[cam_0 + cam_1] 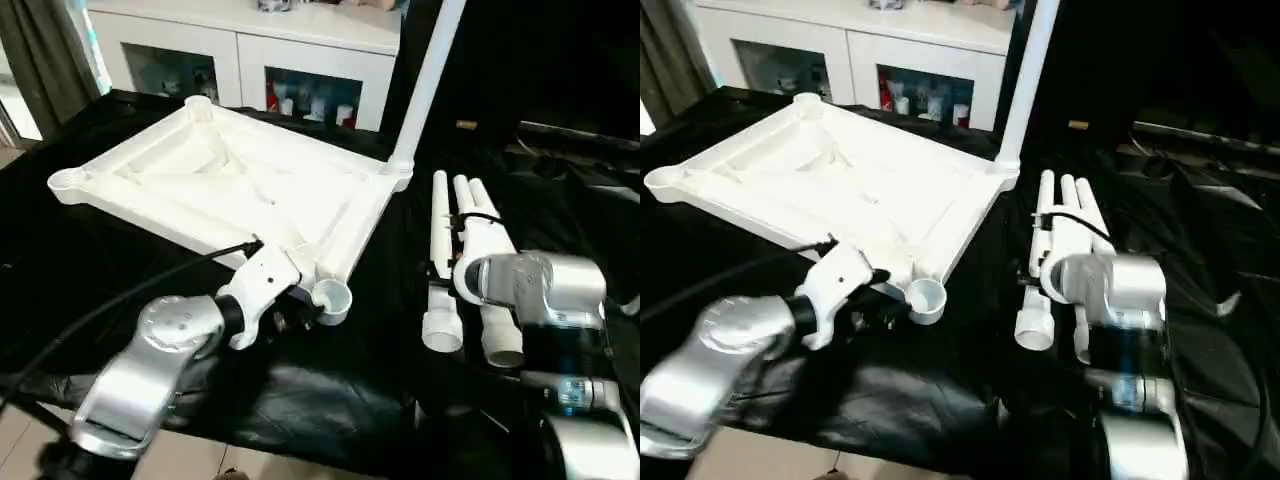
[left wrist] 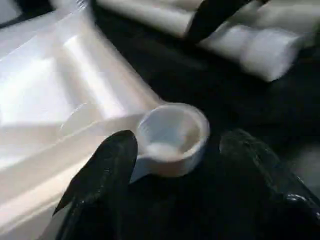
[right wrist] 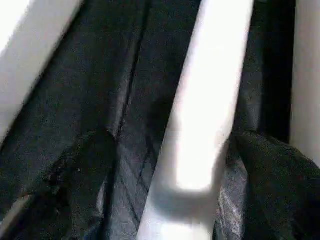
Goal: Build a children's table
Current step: Pick table leg
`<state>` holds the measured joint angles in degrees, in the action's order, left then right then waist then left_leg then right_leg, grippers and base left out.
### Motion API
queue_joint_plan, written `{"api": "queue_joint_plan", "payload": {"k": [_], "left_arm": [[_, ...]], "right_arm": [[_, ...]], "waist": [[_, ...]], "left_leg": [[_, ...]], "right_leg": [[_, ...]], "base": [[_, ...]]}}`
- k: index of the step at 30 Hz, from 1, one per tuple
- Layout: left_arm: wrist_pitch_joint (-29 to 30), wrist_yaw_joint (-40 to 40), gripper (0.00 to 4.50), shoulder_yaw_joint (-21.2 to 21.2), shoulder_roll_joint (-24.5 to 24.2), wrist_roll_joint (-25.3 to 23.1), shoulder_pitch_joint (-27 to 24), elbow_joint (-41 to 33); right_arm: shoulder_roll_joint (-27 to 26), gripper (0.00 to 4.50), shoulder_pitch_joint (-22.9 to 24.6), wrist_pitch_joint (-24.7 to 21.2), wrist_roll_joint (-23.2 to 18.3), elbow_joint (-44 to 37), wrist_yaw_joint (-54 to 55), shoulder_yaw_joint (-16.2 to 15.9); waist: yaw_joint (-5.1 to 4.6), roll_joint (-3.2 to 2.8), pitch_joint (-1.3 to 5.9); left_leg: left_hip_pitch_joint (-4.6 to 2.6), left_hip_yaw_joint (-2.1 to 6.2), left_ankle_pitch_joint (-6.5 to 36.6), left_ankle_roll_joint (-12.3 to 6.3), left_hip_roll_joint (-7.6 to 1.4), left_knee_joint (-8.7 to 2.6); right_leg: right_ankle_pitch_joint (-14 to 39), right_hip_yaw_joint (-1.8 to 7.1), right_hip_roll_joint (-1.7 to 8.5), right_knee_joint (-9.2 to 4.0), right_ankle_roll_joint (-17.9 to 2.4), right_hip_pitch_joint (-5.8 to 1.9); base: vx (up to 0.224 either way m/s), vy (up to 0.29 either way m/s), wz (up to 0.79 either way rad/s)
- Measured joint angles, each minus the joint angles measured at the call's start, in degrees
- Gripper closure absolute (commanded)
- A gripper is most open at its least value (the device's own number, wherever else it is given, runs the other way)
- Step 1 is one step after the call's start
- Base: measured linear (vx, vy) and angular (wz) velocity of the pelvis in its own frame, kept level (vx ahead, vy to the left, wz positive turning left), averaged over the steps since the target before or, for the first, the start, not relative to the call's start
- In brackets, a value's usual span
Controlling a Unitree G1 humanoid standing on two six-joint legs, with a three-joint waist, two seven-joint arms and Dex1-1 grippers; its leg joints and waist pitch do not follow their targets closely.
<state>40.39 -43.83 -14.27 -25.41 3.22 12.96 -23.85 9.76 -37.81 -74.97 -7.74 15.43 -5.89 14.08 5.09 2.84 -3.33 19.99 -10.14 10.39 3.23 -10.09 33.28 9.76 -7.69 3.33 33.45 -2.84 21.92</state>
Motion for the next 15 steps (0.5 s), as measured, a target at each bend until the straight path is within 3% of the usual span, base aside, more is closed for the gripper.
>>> {"api": "queue_joint_plan", "payload": {"k": [8, 14, 15], "left_arm": [[3.1, -4.3, 1.43, -0.1, -2.9, 4.3, 0.2, -4.0], [6.0, -4.8, 1.43, -0.2, -3.5, 5.9, 0.9, -5.0], [6.8, -4.8, 1.26, -0.2, -3.6, 6.2, 1.0, -5.1]], "right_arm": [[0.0, 0.68, -0.6, 0.6, 0.0, 7.4, -0.6, -1.0], [0.1, 1.11, -1.5, 2.2, 0.1, 10.7, -0.3, -0.9], [0.2, 1.31, -1.9, 2.3, 0.1, 11.5, -0.3, -0.9]], "waist": [[-0.08, 0.38, 0.00], [-0.10, 1.27, -0.12], [-0.11, 1.33, -0.13]], "left_leg": [[-0.01, -0.06, 0.0, 0.01, 0.04, 0.23], [-0.08, -0.05, 0.0, 0.08, 0.07, 0.53], [-0.06, -0.05, 0.0, 0.08, 0.07, 0.60]], "right_leg": [[0.0, 0.28, 0.00, 0.32, 0.0, 0.06], [0.1, 0.41, 0.00, 0.66, 0.1, 0.07], [0.1, 0.42, 0.00, 0.66, 0.1, 0.07]], "base": [[0.000, 0.000, 0.00], [0.000, 0.000, 0.00], [0.000, 0.000, 0.00]]}}
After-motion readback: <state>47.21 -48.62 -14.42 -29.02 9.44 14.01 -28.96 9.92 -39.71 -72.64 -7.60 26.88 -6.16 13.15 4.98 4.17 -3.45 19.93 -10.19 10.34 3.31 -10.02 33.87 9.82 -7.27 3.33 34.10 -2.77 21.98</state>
